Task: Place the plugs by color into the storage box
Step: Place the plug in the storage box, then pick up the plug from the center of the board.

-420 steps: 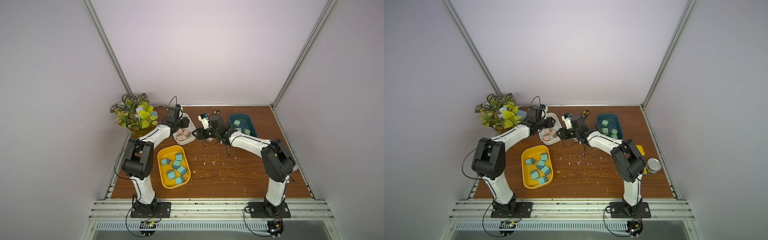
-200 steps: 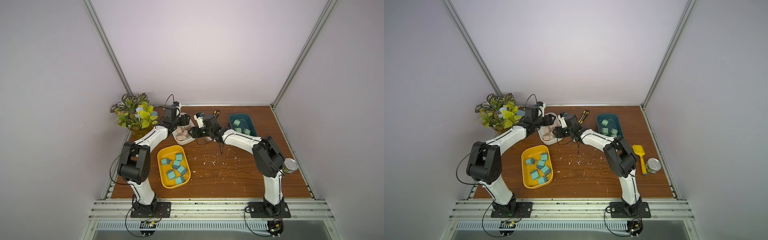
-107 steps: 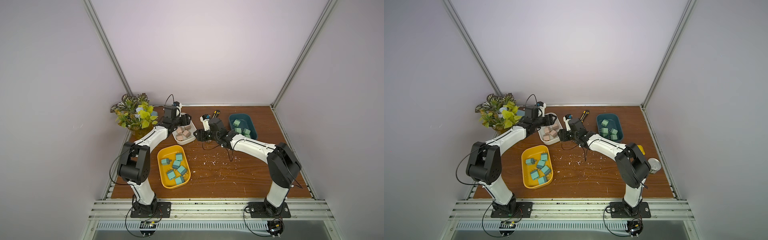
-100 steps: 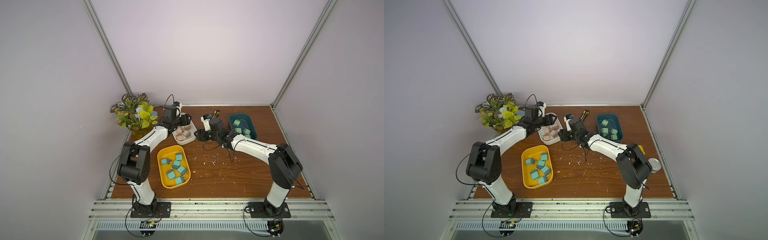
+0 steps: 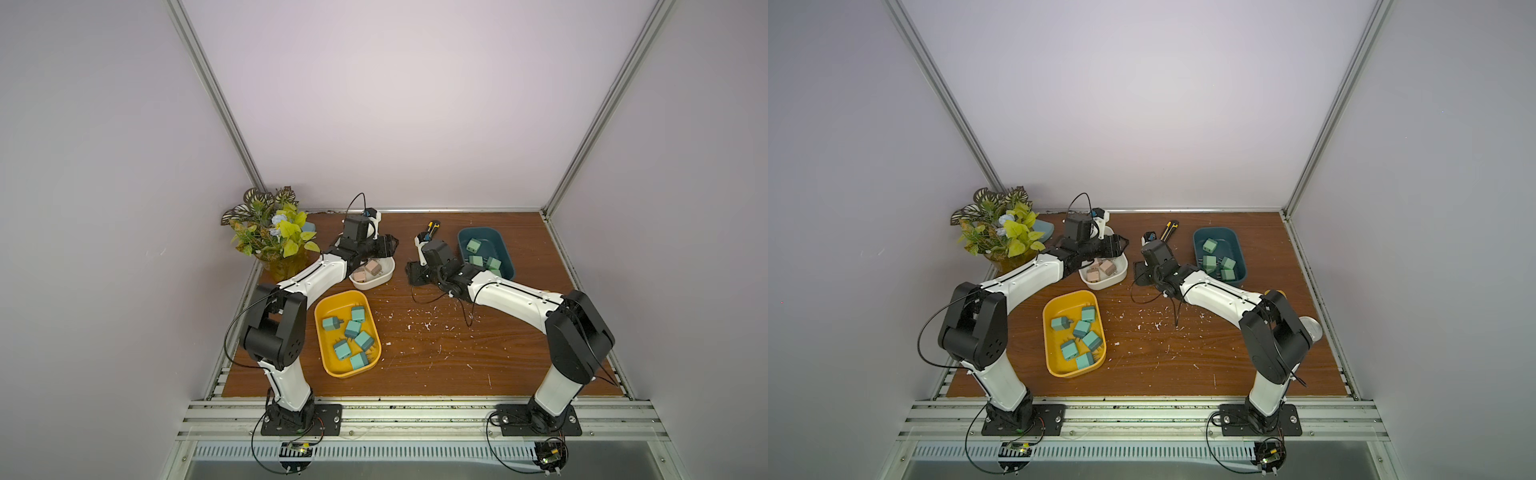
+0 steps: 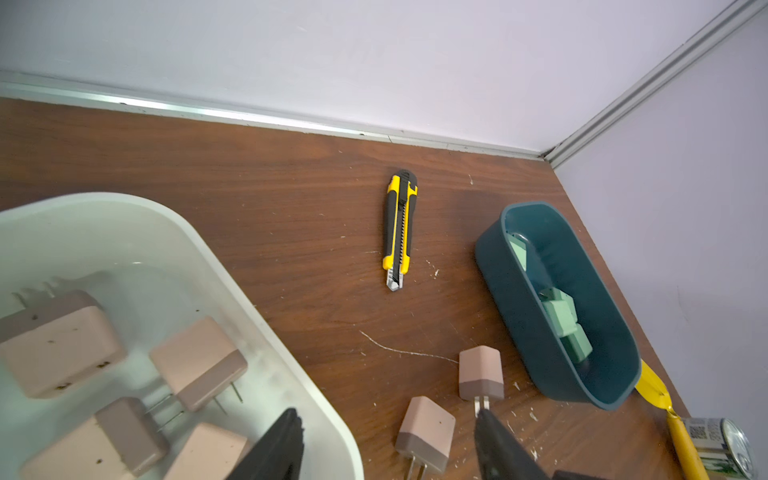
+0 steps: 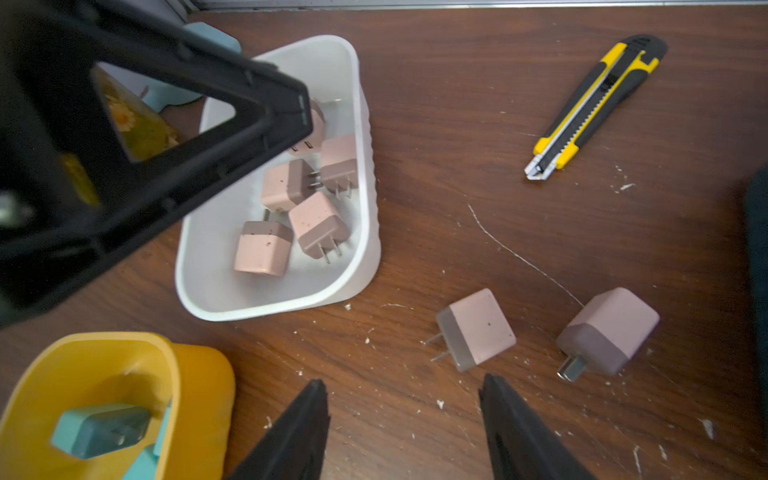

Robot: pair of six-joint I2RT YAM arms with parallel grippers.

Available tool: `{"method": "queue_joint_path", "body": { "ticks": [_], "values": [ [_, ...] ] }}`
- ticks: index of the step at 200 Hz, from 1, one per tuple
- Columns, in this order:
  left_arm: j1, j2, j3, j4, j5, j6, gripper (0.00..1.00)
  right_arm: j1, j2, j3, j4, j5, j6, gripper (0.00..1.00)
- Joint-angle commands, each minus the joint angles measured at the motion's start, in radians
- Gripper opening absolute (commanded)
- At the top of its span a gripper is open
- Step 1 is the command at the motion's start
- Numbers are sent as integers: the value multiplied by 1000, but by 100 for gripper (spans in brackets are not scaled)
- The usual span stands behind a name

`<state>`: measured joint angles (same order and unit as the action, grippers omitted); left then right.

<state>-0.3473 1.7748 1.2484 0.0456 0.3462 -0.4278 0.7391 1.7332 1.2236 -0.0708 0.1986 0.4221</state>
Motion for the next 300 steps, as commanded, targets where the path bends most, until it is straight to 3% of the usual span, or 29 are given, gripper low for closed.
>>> {"method": "queue_joint_path", "body": {
  "ticks": [1,110,153,190,263,300],
  "values": [
    [-9,35,29,-4,47,-23,67,-18,-42,-23,-18,86,8,59],
    [-181,134,74,-63,51,36,67,-145,12,-58,28,128,117,62],
    [-184,144,77,-69,45,38,67,-159,46,-56,69,157,148,61],
    [-184,149,82,-72,48,36,68,-164,97,-50,128,190,163,55],
    [-184,155,95,-89,43,44,69,-172,217,6,116,193,185,54],
    [-185,161,101,-96,48,43,70,-175,233,-6,141,165,187,47]
  ]
}}
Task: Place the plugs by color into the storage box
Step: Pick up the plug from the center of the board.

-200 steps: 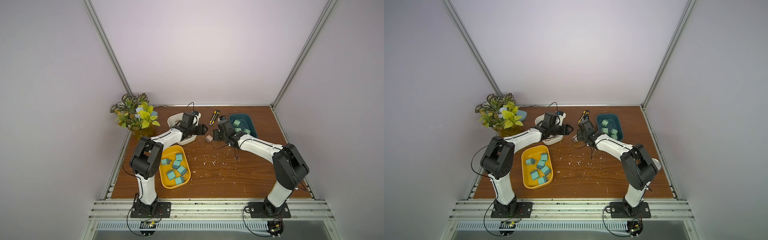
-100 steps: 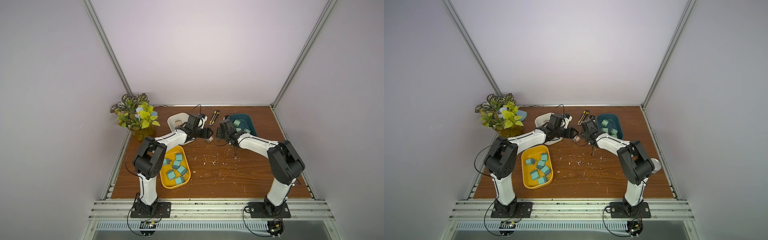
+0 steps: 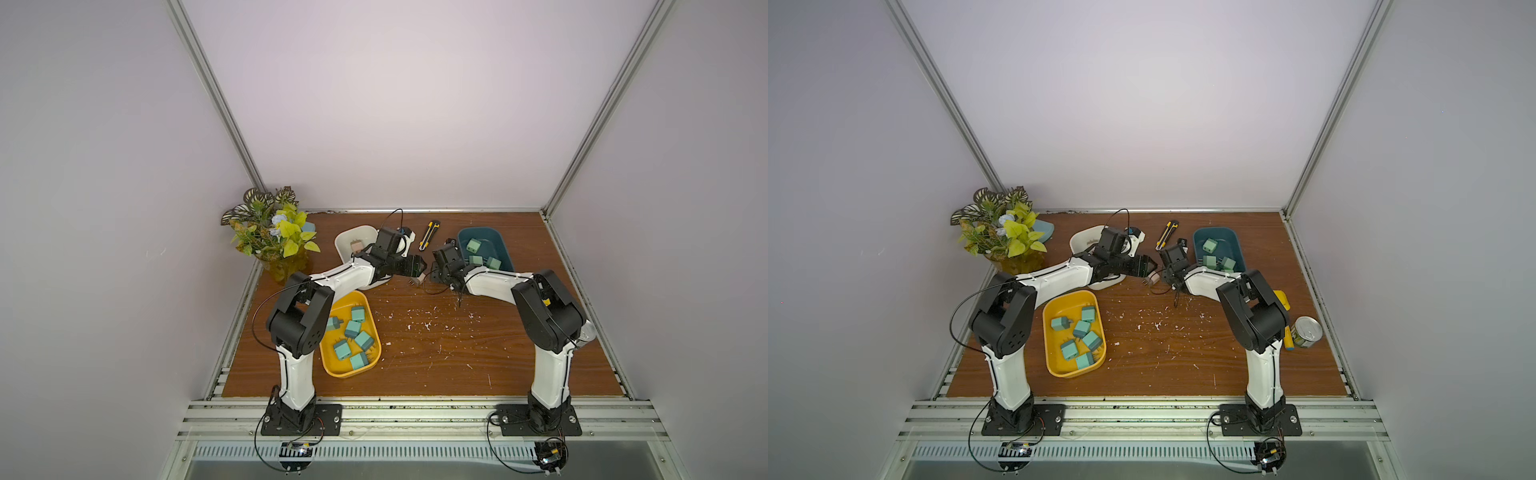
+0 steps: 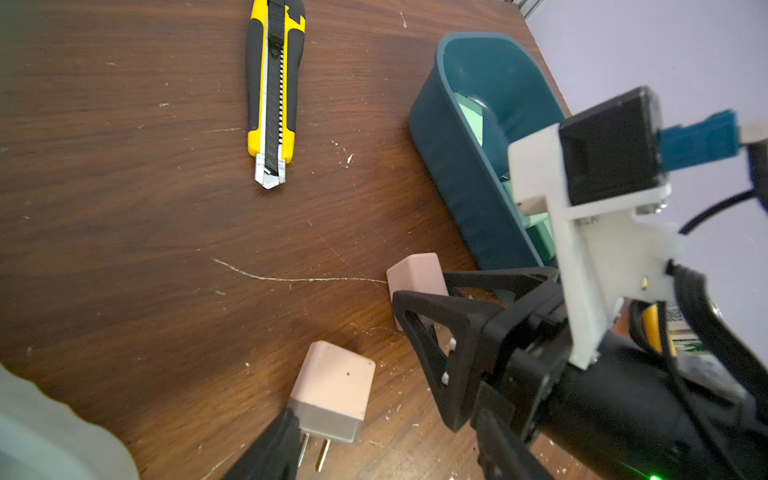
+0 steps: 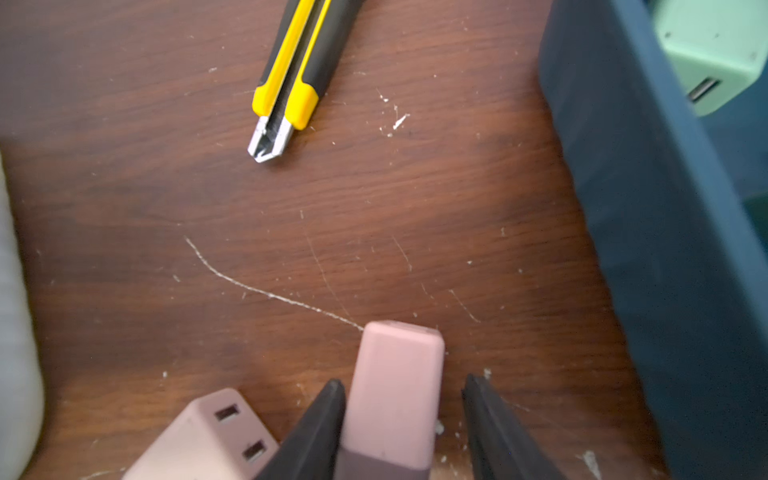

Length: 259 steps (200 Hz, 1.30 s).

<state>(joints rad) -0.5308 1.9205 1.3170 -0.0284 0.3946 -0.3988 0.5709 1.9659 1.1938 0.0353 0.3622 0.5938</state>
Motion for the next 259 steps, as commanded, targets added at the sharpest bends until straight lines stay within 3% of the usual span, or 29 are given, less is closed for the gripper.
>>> {"method": "queue_joint_path", "body": {
  "ticks": [1,83,147,211,259],
  "values": [
    [-1,15,32,-22,0,15,70,-7,0,23,35,1,15,46],
    [-1,23,45,-30,20,-4,68,-5,-116,-74,53,-19,-29,31],
    [-7,20,46,-34,12,-1,68,-5,-133,-84,63,-145,-61,14],
    [-12,18,49,-44,-10,18,68,-5,-188,-133,95,-219,-78,6],
    [-19,15,54,-54,-23,36,68,-5,-226,-176,141,-328,-87,6]
  ]
}}
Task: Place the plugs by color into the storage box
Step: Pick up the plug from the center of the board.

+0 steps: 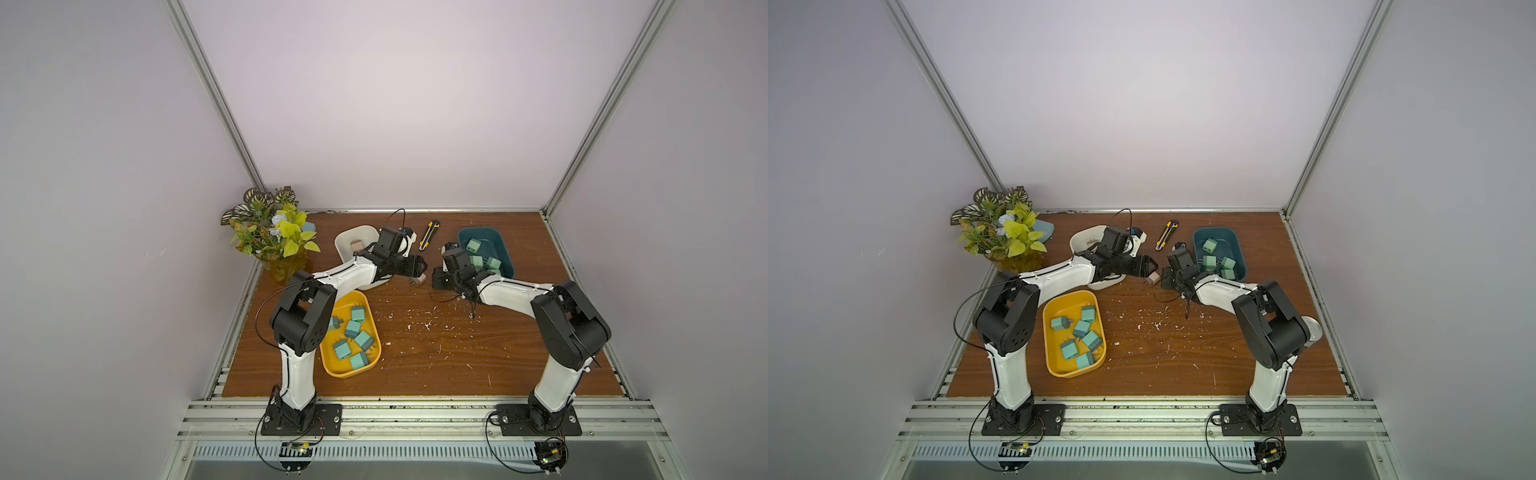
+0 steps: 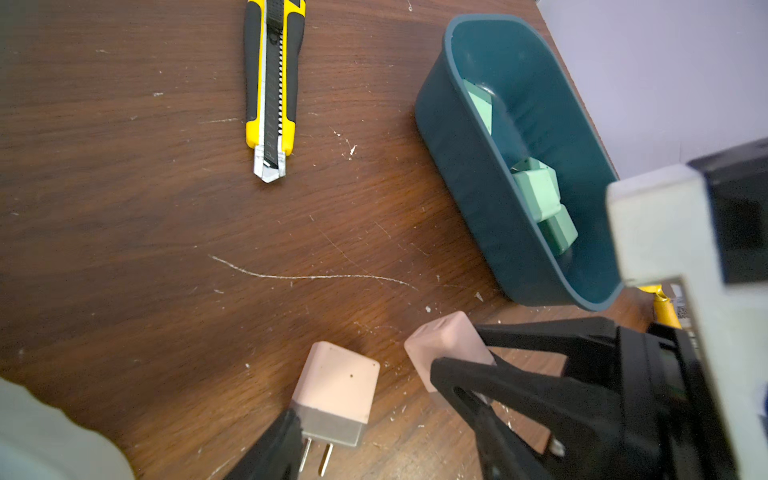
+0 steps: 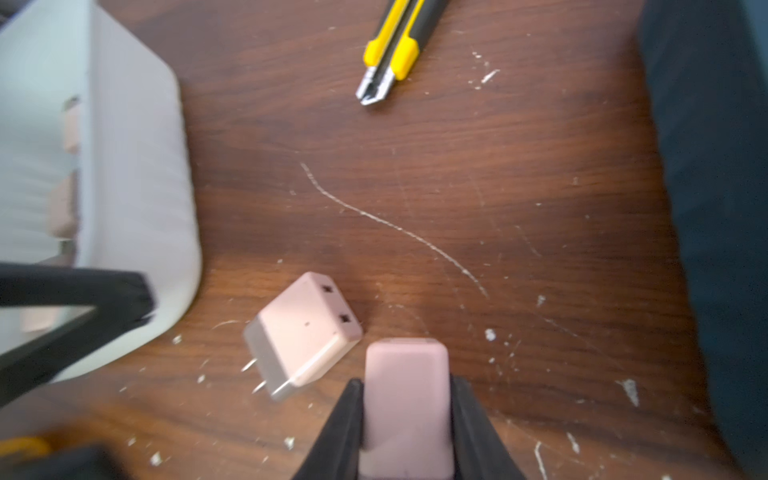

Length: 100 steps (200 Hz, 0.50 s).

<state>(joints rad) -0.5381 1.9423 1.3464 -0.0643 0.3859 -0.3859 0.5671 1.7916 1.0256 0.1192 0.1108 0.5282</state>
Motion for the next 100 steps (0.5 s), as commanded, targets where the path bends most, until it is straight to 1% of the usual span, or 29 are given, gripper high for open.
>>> {"method": "queue_joint_path", "body": {
  "ticks": [1,42,56,80,100],
  "values": [
    [-12,-7,25,-18,-15,23,68,-1,-52,-9,57,-78,-22,6],
    [-11,-31,28,-25,-16,42,68,-1,-98,-34,61,-158,-33,7],
    [-11,-38,34,-28,-13,52,68,-1,-105,-22,40,-204,-42,9],
    [-10,-71,42,-54,-39,82,68,0,-112,-2,17,-268,-35,12],
    [17,-116,16,-74,-40,85,65,6,-110,32,-8,-317,-31,13]
  ]
}}
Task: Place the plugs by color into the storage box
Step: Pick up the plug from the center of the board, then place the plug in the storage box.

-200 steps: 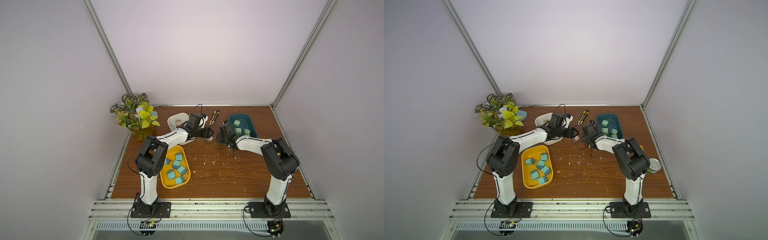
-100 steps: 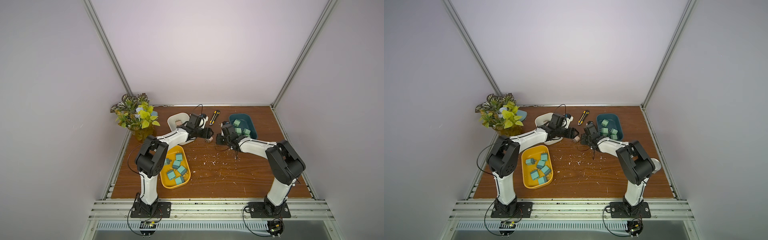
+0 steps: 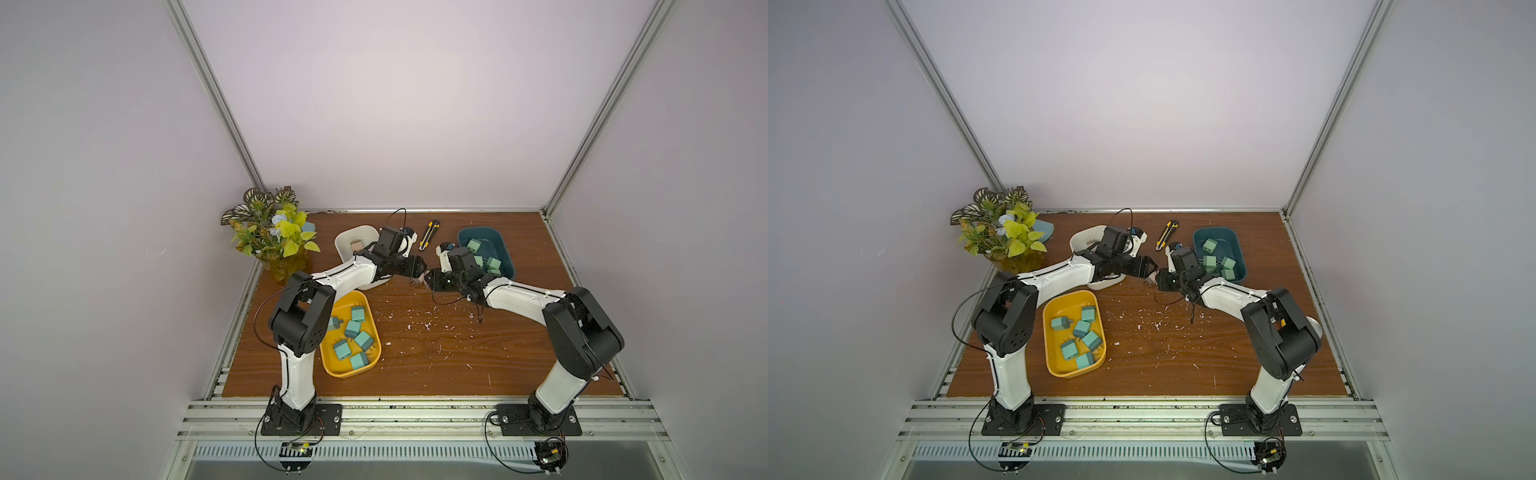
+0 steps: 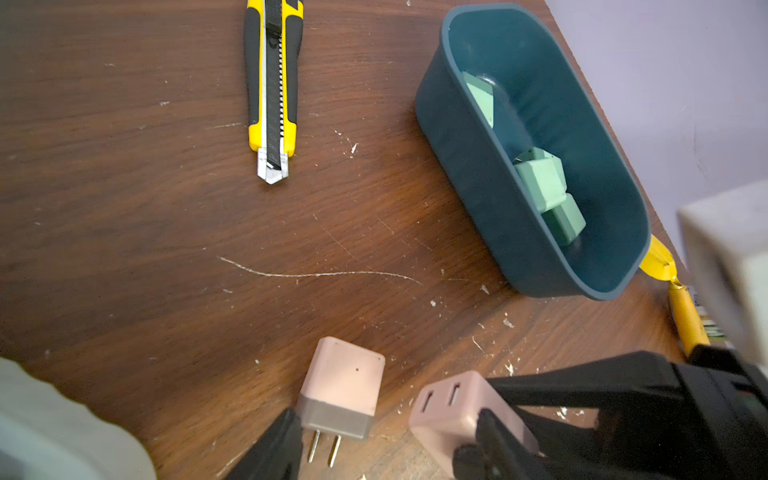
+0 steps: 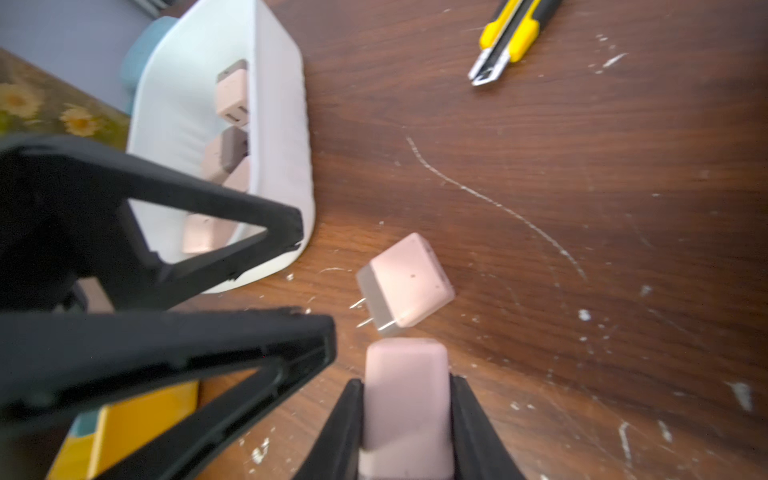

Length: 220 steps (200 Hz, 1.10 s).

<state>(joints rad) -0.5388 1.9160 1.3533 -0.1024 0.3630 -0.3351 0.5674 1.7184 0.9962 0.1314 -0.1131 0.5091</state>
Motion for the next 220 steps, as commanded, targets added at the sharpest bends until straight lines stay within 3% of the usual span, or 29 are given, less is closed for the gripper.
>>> {"method": "queue_joint_path", "body": {
  "ticks": [1,32,67,129,220],
  "values": [
    [20,-91,7,-36,-17,33,65,6,-38,63,-22,-94,-12,13],
    [125,-208,-116,-1,2,-17,64,36,-9,163,-67,-144,-16,15],
    [215,-311,-238,37,-36,-4,63,78,119,337,-95,-197,-19,17],
    [394,-267,-242,100,50,-95,62,116,420,714,-76,-316,27,18],
    [422,-341,-335,182,14,-124,62,133,1013,1465,-82,-438,210,23]
  ]
}}
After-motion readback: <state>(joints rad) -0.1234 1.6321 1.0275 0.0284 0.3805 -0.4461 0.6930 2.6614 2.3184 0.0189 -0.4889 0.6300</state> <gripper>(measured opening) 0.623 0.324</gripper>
